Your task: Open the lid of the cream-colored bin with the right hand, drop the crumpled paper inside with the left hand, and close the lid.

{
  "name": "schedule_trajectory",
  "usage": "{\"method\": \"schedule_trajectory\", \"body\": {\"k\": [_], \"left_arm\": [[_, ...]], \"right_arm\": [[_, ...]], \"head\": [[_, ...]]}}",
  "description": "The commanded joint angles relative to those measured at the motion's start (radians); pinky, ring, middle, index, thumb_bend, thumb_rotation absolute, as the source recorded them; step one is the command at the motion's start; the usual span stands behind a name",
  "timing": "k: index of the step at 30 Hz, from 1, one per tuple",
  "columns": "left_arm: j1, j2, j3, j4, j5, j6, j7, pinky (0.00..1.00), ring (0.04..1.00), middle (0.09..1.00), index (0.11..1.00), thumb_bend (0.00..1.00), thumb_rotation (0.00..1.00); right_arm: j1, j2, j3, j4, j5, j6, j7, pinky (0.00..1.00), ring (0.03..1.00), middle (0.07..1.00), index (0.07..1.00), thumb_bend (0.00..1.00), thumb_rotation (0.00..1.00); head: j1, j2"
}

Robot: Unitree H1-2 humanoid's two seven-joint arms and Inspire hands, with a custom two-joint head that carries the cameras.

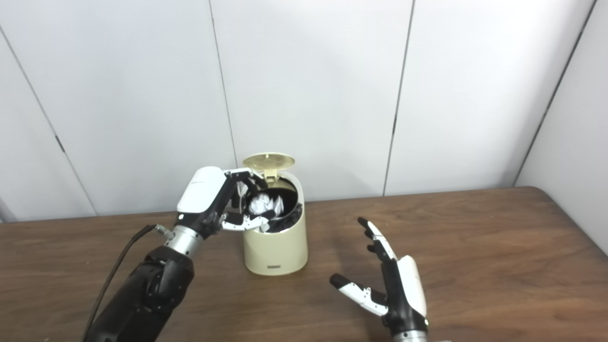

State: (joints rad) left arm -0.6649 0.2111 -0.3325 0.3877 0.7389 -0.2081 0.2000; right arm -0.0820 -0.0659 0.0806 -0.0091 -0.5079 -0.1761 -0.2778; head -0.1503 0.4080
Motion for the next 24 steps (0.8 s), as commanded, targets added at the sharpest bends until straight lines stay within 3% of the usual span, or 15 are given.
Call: {"method": "schedule_trajectory", "body": {"k": [1,13,17,19,22,23,24], "left_arm": [[-0.032,0.000,-0.017,-0.007,0.019,-0.005,-0.009,0.44,0.511,0.567,0.610,1.00,0.25],[-0.025,0.002,-0.028,-0.019,0.030,-0.009,-0.002,0.49,0.583,0.641,0.655,1.00,0.27],[-0.007,0.006,-0.021,-0.034,0.032,-0.037,0.044,0.44,0.505,0.557,0.588,1.00,0.23],[0.006,0.011,-0.014,-0.045,0.019,-0.069,0.070,0.36,0.402,0.458,0.494,1.00,0.15],[0.022,0.022,-0.003,-0.058,-0.003,-0.120,0.098,0.30,0.335,0.390,0.412,0.97,0.04],[0.032,0.027,0.003,-0.070,-0.011,-0.134,0.100,0.29,0.328,0.429,0.447,0.75,0.02],[0.039,0.030,0.008,-0.079,-0.015,-0.143,0.099,0.28,0.323,0.448,0.465,0.64,0.01]], "right_arm": [[0.019,0.051,0.028,0.009,0.001,-0.012,-0.012,0.78,0.876,0.906,0.895,0.87,0.85],[0.022,0.047,0.028,0.003,0.007,-0.011,-0.011,0.78,0.875,0.903,0.890,0.88,0.85],[0.024,0.044,0.027,-0.003,0.011,-0.008,-0.006,0.78,0.872,0.901,0.891,0.87,0.85],[0.025,0.041,0.026,-0.005,0.016,-0.007,-0.003,0.78,0.873,0.903,0.893,0.86,0.84],[0.024,0.037,0.026,-0.002,0.014,-0.011,-0.004,0.78,0.870,0.901,0.894,0.84,0.83],[0.023,0.034,0.026,0.000,0.013,-0.014,-0.005,0.77,0.868,0.900,0.893,0.83,0.83],[0.023,0.033,0.026,0.001,0.014,-0.016,-0.005,0.77,0.868,0.900,0.893,0.82,0.82]], "head": [[-0.001,0.001],[0.004,0.005],[0.009,0.007],[0.011,0.006],[0.013,0.006],[0.016,0.006],[0.016,0.006]]}}
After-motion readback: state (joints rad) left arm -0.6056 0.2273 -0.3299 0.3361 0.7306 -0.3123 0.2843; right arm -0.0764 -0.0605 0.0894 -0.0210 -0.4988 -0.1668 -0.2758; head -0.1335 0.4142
